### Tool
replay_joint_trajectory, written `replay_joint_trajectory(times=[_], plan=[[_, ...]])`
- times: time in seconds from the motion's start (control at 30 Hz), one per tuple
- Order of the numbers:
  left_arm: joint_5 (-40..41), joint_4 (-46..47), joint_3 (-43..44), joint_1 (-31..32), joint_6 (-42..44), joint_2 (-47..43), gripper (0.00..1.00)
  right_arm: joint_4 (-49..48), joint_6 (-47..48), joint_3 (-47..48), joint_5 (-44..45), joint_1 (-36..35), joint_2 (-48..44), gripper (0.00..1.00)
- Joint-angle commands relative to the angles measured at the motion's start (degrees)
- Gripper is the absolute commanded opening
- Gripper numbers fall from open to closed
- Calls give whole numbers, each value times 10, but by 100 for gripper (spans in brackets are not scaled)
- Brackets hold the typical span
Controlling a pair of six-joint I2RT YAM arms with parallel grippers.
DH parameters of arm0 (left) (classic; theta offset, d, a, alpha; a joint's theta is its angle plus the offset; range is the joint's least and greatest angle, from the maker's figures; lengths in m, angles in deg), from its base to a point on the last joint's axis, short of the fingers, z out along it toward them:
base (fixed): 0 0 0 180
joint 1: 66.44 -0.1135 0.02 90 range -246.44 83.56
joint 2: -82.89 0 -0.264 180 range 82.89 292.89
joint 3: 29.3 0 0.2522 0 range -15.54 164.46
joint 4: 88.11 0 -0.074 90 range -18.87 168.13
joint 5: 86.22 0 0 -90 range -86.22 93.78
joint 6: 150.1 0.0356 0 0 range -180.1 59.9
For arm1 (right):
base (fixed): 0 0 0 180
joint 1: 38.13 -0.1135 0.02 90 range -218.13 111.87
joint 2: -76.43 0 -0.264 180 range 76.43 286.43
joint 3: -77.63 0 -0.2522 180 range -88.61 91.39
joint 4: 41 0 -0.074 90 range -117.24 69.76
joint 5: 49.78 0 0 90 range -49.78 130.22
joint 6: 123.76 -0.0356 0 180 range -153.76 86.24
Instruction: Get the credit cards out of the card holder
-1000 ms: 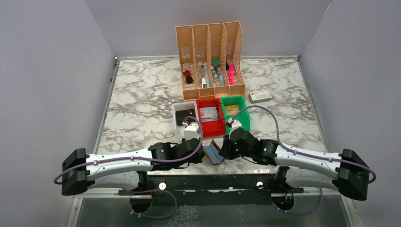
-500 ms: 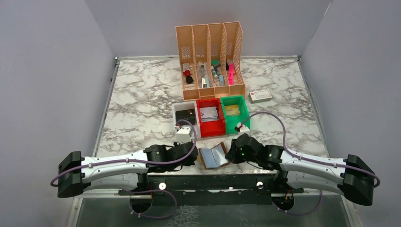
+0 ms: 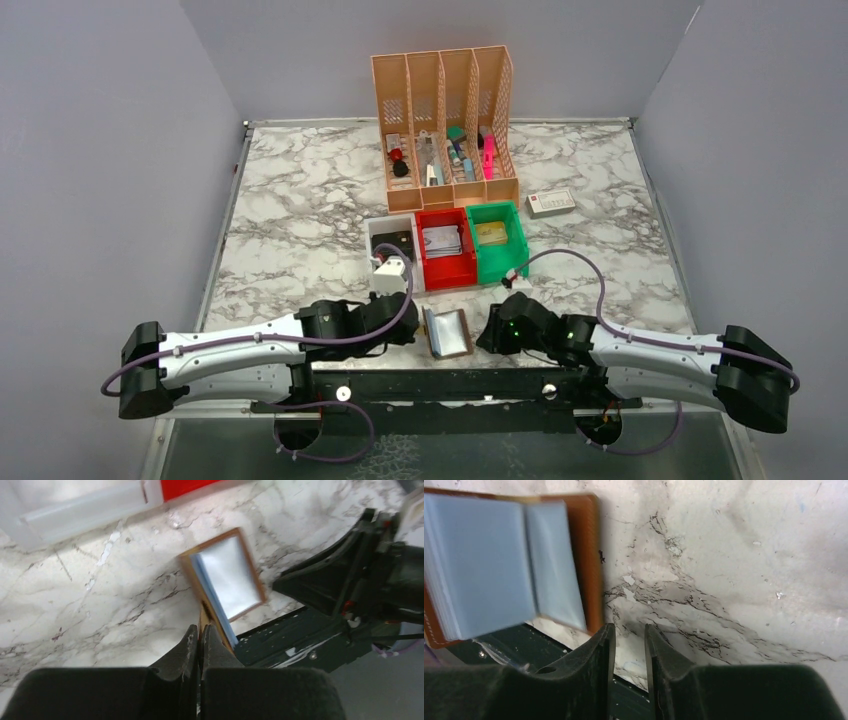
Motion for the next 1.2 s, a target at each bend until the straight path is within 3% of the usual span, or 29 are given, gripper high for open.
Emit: replay_joint_trajectory(times=[0.0,0.37,0.6,0.7,0.9,1.17], plan=[[2,10,58,1,57,14,0,11,24,10,11,-2,-3,35],[-35,15,128,1,96,151,0,37,62,39,33,-2,-58,38],[-45,43,141,16,126,177,0,25,58,27,34,-2,-73,39],[-19,34,116,17,91,157,0,10,71,28,14,-1,-80,41],[41,-9,29,16,-6,33,0,-49,84,28,-62,-2,-73,48],[48,-41,-57,16,-74,-69,0,-168,84,53,-174,-1,25,49]])
